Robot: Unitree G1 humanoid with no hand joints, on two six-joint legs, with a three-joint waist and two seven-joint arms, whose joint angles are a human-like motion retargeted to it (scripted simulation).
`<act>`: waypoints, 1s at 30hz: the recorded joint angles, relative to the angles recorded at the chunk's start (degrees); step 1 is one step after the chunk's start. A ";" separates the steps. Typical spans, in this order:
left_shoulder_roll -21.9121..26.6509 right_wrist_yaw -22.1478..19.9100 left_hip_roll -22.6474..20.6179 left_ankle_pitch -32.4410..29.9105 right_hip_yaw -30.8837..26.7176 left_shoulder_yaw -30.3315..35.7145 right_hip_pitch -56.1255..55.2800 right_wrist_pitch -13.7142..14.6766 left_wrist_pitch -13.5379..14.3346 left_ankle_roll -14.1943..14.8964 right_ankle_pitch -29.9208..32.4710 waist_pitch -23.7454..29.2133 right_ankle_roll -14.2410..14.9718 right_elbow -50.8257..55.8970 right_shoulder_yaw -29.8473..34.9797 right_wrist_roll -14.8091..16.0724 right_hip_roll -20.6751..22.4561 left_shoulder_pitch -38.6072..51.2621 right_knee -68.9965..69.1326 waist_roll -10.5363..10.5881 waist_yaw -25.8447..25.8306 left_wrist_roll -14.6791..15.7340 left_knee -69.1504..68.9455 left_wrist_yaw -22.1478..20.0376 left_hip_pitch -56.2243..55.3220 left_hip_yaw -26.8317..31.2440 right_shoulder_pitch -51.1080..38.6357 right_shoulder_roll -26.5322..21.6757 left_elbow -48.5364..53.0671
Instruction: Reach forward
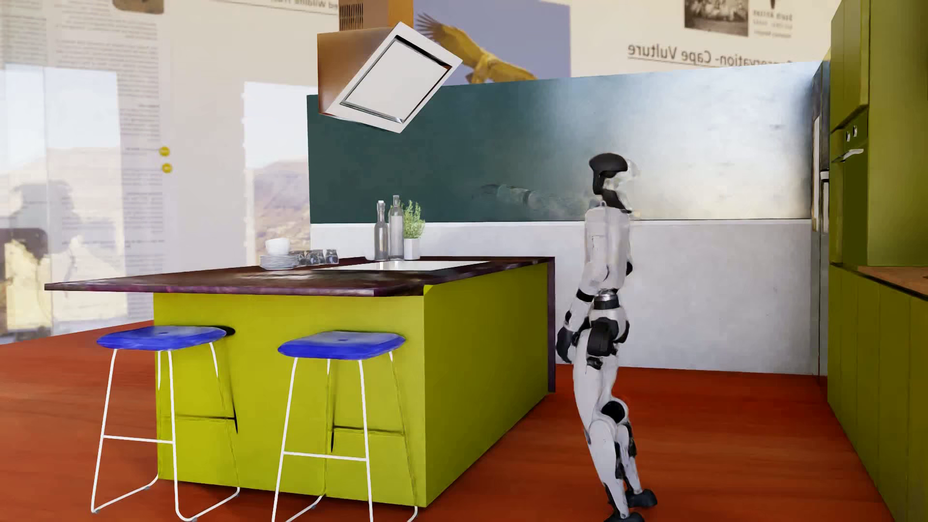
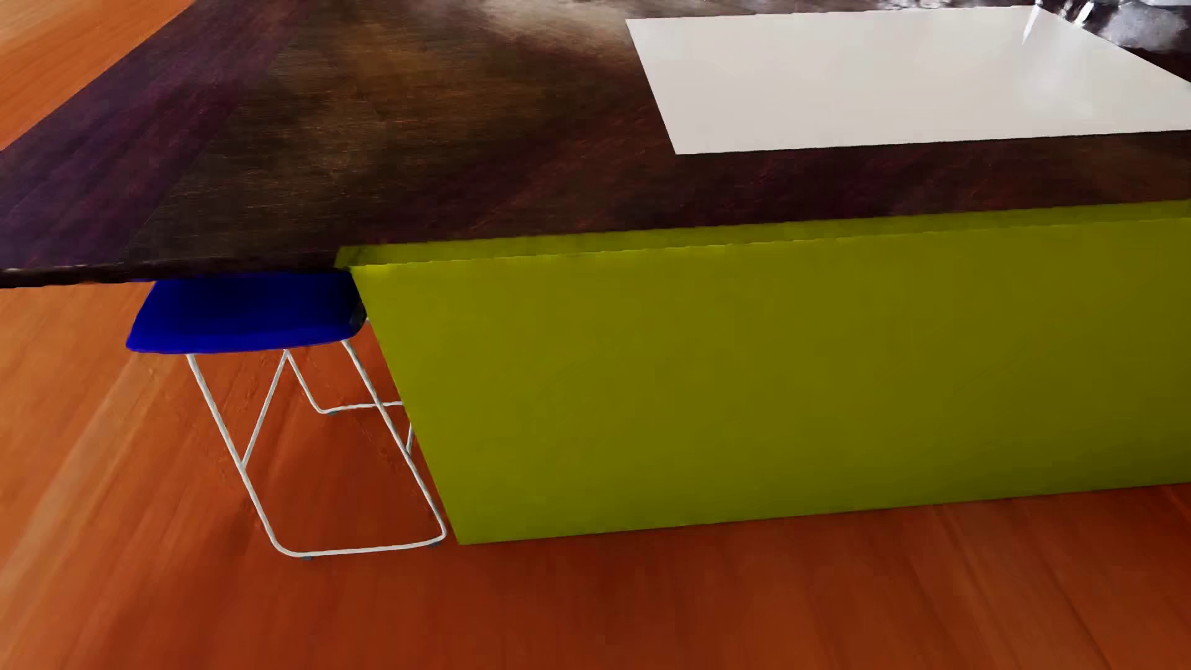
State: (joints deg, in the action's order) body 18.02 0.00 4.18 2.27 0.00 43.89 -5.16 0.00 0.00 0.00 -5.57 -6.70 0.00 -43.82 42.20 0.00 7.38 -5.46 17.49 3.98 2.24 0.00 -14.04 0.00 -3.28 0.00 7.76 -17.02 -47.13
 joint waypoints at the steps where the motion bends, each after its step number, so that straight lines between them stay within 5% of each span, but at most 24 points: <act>1: 0.00 0.00 0.18 -0.54 0.00 0.68 -0.07 0.00 0.00 0.00 0.20 0.36 0.00 -0.68 -0.12 0.00 -0.19 0.74 -0.16 0.00 -0.39 0.00 0.20 0.00 -0.06 0.00 -0.29 0.04 -0.56; 5: -0.63 0.00 0.28 -0.68 0.00 2.22 -1.28 0.00 0.00 0.00 0.73 0.65 0.00 -2.52 1.39 0.00 0.06 2.23 0.24 0.11 -1.67 0.00 0.31 0.00 -1.08 0.00 0.15 -0.64 -0.10; 8: -1.01 0.00 0.30 -0.43 0.00 13.51 -0.63 0.00 0.00 0.00 4.30 1.27 0.00 -5.76 5.87 0.00 -0.07 9.78 -3.05 0.60 -3.53 0.00 0.83 0.00 -1.14 0.00 -2.12 -1.23 -7.49; 11: 0.65 0.00 0.13 -0.36 0.00 5.70 -0.29 0.00 0.00 0.00 7.13 2.75 0.00 -5.51 10.95 0.00 -0.31 30.33 -5.02 0.86 -6.72 0.00 0.67 0.00 -1.58 0.00 -5.67 -2.20 -12.23; 15: 4.30 0.00 0.14 -0.33 0.00 -8.44 0.85 0.00 0.00 0.00 12.06 3.80 0.00 -2.72 8.36 0.00 -0.12 64.42 -8.02 5.34 -10.79 0.00 0.59 0.00 -1.32 0.00 -7.78 -6.42 -16.64; 19: 13.20 0.00 -0.26 -2.96 0.00 -9.35 0.61 0.00 0.00 0.00 9.21 3.18 0.00 -3.26 5.38 0.00 -0.26 85.44 -7.70 9.65 -10.26 0.00 1.03 0.00 -1.29 0.00 -9.18 -9.16 -19.28; 22: 16.22 0.00 -0.34 -2.26 0.00 -3.68 0.98 0.00 0.00 0.00 9.06 2.76 0.00 -4.18 6.34 0.00 -0.29 93.37 -7.75 12.23 -10.91 0.00 1.23 0.00 -0.80 0.00 -9.34 -11.34 -20.57; 30: 12.03 0.00 -0.46 0.88 0.00 1.71 1.72 0.00 0.00 0.00 11.31 2.89 0.00 -6.74 8.39 0.00 -0.44 93.65 -8.03 12.65 -14.88 0.00 1.23 0.00 0.09 0.00 -9.18 -10.72 -24.41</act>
State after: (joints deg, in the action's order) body 30.05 0.00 3.73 3.16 0.00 45.60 -3.43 0.00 0.00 0.00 5.73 -3.82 0.00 -50.55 50.59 0.00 6.95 88.18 9.46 16.63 -12.64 0.00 -12.81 0.00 -3.19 0.00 -1.42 -27.74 -71.54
